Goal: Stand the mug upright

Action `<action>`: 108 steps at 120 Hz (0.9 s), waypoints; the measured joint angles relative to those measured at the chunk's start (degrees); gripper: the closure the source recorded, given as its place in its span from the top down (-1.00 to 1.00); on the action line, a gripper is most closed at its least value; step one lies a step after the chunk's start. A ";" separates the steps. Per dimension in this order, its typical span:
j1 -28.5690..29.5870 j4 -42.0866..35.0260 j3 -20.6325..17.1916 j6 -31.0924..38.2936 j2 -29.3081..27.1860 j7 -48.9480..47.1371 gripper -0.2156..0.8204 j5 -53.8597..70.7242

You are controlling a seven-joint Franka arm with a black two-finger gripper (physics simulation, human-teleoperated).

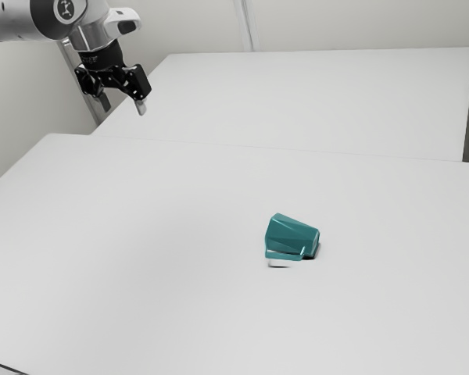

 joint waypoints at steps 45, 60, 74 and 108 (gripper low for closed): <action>-0.14 -1.36 0.46 0.63 -0.56 1.95 0.54 -5.82; 0.12 -5.66 0.76 3.48 -1.42 4.73 0.54 -11.83; 0.20 -12.35 1.22 9.88 -1.65 8.91 0.54 -18.77; 0.08 -26.24 2.80 23.02 -1.48 25.15 0.54 -41.89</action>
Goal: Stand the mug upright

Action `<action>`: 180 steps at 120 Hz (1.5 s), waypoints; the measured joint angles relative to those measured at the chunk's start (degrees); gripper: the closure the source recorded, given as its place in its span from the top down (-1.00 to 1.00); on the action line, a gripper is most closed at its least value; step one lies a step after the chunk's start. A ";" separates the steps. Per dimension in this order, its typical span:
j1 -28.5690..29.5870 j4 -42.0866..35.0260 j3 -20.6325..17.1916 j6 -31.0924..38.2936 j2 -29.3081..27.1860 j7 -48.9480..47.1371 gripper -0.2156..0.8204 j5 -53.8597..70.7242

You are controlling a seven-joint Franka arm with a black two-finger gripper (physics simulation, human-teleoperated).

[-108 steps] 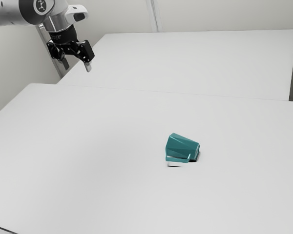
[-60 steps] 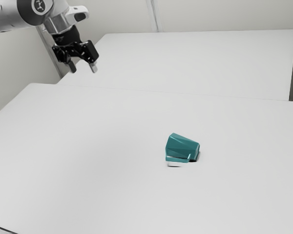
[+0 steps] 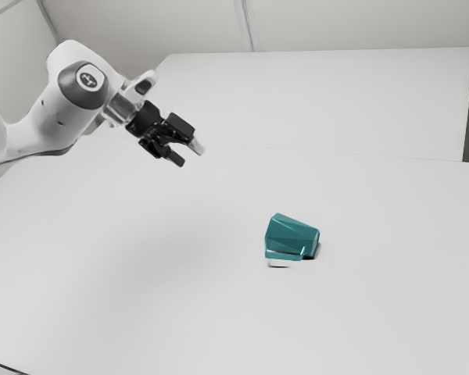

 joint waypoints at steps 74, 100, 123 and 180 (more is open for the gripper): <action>0.19 -13.20 -0.30 7.35 6.32 29.48 0.54 -30.90; -0.93 -14.22 -0.99 7.03 8.34 27.40 0.54 -32.01; -2.13 -13.10 -1.02 6.97 10.59 25.72 0.54 -32.05; -6.16 -7.24 -1.05 7.28 16.79 23.20 0.54 -32.44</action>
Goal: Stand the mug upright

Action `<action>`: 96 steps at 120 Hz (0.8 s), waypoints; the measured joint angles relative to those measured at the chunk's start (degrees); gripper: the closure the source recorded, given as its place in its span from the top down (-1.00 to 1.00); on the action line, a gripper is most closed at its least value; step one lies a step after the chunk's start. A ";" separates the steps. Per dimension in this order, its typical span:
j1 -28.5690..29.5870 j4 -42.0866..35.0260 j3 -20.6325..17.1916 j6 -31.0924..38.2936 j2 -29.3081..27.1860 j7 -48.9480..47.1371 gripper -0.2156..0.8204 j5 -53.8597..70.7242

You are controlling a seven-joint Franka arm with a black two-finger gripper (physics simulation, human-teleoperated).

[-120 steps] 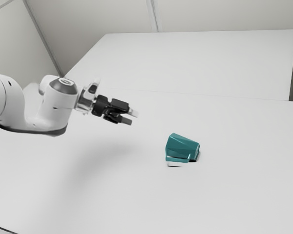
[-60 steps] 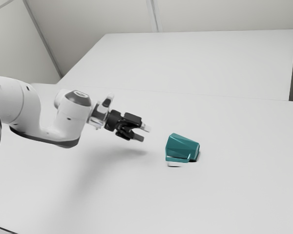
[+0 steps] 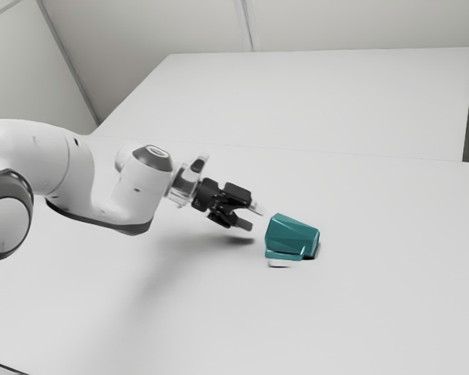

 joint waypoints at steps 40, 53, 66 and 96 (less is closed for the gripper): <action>-2.98 1.69 0.01 0.52 2.45 -0.97 0.54 -0.32; -3.76 2.48 0.03 0.60 2.89 -1.19 0.54 -0.37; -4.60 3.49 0.05 0.64 3.48 -1.38 0.54 -0.46; -5.74 5.11 0.07 0.70 5.05 -1.70 0.54 -1.33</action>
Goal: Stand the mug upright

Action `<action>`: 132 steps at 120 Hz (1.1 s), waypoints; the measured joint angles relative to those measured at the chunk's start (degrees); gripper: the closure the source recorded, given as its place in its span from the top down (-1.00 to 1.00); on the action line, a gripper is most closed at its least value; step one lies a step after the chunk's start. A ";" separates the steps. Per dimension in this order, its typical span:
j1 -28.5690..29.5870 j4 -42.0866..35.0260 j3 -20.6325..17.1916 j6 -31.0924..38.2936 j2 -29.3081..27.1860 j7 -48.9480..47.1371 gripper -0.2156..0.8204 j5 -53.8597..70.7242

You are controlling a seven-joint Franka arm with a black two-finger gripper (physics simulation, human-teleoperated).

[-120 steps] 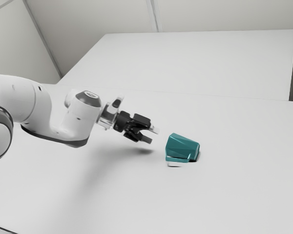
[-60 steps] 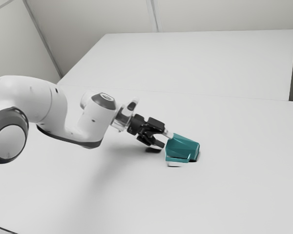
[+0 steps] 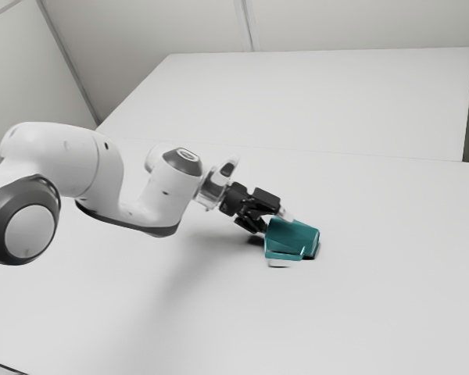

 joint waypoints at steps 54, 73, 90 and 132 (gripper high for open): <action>-1.19 1.05 -0.04 0.09 1.10 -0.30 0.05 -0.14; -1.16 1.05 0.02 0.09 1.04 -0.35 -0.32 -0.15; -1.21 1.05 0.04 0.13 0.75 -0.41 -0.60 -0.09; -1.94 0.40 -0.13 1.72 -3.44 -0.88 -0.87 1.31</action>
